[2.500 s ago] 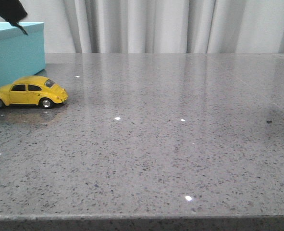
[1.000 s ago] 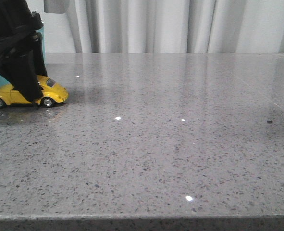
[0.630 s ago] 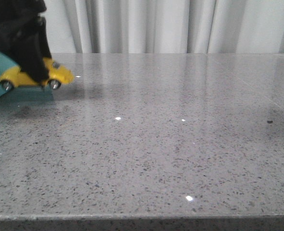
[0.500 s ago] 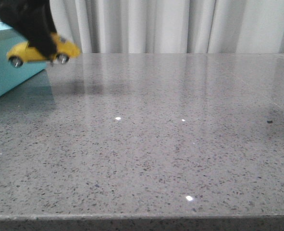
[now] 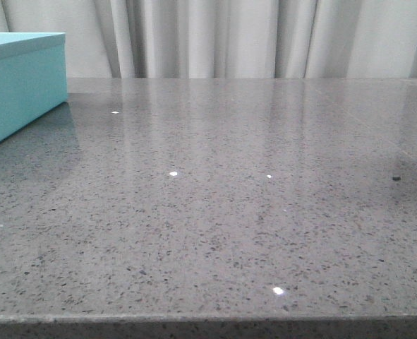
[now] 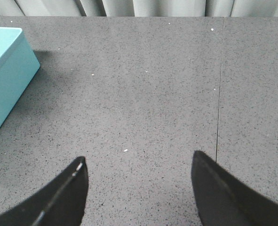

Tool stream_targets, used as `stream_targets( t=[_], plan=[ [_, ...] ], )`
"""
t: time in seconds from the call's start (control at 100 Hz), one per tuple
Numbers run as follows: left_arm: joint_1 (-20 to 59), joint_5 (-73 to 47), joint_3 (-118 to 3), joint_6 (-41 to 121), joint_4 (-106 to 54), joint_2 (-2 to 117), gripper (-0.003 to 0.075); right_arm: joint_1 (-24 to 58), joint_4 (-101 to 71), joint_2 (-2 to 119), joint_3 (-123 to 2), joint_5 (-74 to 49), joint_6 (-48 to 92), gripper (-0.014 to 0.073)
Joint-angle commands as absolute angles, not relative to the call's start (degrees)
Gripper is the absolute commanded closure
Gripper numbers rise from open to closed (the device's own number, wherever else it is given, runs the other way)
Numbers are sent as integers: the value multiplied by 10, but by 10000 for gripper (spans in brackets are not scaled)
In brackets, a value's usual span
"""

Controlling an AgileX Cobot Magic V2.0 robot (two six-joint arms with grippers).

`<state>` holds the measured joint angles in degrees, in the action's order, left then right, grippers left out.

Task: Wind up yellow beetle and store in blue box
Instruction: 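Lift the beetle with the left gripper over the blue box, then lower the held beetle into the blue box with the left gripper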

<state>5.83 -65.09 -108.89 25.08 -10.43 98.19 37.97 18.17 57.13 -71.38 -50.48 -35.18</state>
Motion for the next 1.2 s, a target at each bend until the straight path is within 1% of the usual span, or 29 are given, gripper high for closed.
stream_targets(
  t=[0.0,0.18,0.34,0.49,0.83,1.02,1.14,1.19],
  plan=[
    [19,-645,-1109,186,-111,954,586,380,198,561,-727,-465,-346,118],
    [-51,-672,-1109,119,-111,968,586,380,198,561,-727,-461,-346,118],
    [-79,-696,-1107,101,-108,994,586,380,198,561,-727,-451,-346,118],
    [-82,-696,-1107,88,-68,1027,586,380,198,561,-727,-451,-346,118],
    [-82,-709,-1107,82,-68,1080,586,380,198,561,-727,-451,-346,118],
    [-82,-709,-1107,82,-63,1086,585,380,198,561,-727,-453,-346,118],
    [-82,-709,-1107,84,-63,1086,562,380,198,561,-727,-453,-346,118],
    [-82,-709,-1107,84,-63,1086,533,380,198,561,-727,-453,-346,118]
  ],
)
